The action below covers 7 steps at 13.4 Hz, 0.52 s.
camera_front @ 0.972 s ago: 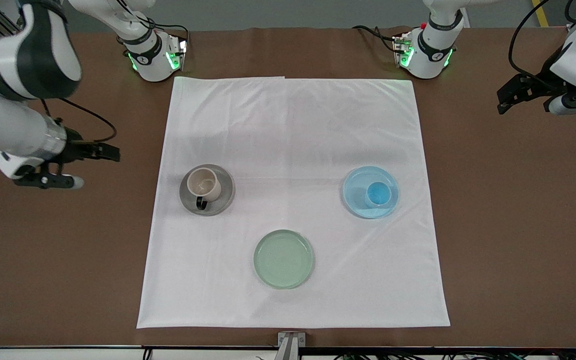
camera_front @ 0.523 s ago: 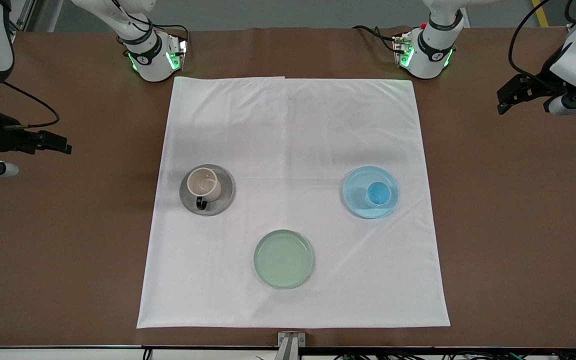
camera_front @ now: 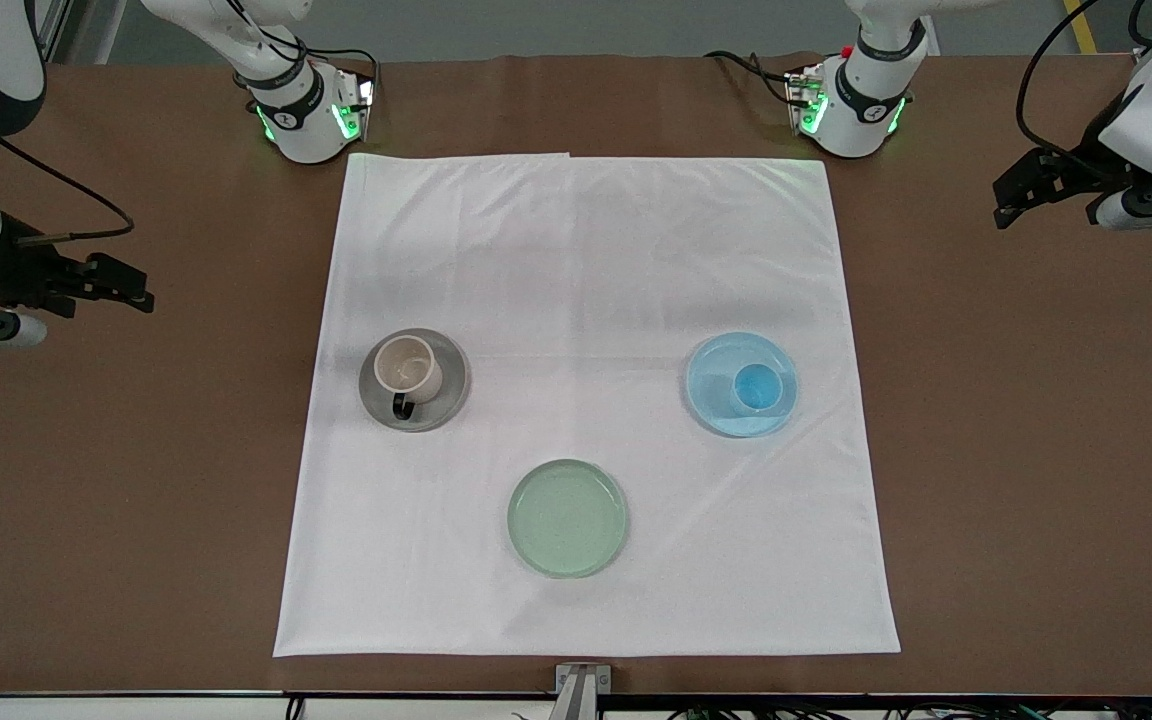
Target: Place blue cup in blue plate and white mug in gray plate
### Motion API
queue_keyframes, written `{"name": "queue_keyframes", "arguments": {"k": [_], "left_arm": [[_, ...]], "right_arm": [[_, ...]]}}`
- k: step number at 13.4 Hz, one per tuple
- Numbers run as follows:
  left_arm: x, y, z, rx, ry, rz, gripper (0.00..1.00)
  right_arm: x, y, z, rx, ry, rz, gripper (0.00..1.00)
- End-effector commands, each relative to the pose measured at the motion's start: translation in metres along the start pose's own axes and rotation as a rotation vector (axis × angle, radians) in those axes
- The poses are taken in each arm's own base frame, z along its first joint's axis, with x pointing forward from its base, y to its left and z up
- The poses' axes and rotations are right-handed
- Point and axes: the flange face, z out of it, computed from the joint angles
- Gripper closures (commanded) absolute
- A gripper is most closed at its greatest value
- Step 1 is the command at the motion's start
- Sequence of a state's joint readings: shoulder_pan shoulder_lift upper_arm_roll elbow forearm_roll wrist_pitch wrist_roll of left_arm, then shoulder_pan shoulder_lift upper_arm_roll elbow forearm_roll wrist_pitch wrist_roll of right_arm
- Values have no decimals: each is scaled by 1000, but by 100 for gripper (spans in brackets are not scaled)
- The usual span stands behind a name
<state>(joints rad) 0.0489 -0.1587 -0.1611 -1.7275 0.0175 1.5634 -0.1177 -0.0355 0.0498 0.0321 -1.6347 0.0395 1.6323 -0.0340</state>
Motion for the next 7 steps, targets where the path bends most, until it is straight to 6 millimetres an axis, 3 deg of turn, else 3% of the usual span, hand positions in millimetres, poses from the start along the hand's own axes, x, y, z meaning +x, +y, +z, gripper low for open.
{"name": "queue_keyframes", "arguments": {"k": [1, 7], "left_arm": [[5, 2, -5, -20, 10, 21, 0], [14, 1, -8, -25, 17, 14, 0]], "right_arm": [[1, -1, -35, -15, 64, 18, 0], [4, 4, -84, -18, 172, 27, 0]]}}
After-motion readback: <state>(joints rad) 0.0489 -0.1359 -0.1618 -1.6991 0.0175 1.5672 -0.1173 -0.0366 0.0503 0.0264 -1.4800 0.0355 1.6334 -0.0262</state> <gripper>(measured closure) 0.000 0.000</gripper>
